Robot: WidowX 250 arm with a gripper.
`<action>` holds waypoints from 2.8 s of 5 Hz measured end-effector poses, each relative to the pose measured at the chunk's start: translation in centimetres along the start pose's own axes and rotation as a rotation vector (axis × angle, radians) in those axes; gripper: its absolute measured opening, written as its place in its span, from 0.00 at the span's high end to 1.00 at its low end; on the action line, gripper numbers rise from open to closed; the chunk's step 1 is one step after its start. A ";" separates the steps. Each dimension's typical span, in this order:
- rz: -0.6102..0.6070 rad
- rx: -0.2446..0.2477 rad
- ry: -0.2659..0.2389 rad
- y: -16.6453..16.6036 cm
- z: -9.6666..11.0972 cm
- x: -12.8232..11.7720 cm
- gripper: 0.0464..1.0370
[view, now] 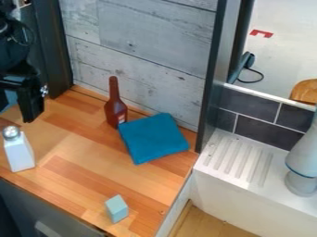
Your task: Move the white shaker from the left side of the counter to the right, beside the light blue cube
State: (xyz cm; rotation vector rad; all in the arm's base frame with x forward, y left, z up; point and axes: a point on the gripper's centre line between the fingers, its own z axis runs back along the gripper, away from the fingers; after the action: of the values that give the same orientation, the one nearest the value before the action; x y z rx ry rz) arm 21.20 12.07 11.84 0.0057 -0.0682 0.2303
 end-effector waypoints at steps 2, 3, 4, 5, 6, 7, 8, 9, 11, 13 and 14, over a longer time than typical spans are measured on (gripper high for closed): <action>0.005 0.004 -0.004 0.9 -1.0 0.1 0.04; 0.025 0.012 -0.034 2.4 -1.3 0.3 0.04; 0.035 0.032 -0.067 3.6 -1.9 0.2 0.04; 0.063 0.034 -0.068 5.0 -3.0 0.2 0.04; 0.077 0.035 -0.067 5.4 -4.3 0.7 0.04; 0.106 0.051 -0.075 6.0 -5.0 1.4 0.04; 0.139 0.087 -0.071 6.7 -6.3 1.8 0.04; 0.120 0.114 -0.072 6.2 -7.1 2.4 0.04; 0.152 0.103 -0.049 6.0 -8.6 2.6 0.04; 0.162 0.100 -0.040 5.8 -9.4 3.2 0.31; 0.157 0.097 -0.038 5.7 -9.4 3.2 0.44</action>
State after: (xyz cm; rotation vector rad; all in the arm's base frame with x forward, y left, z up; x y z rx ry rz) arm 23.62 18.52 2.71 0.1019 -0.0950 0.3901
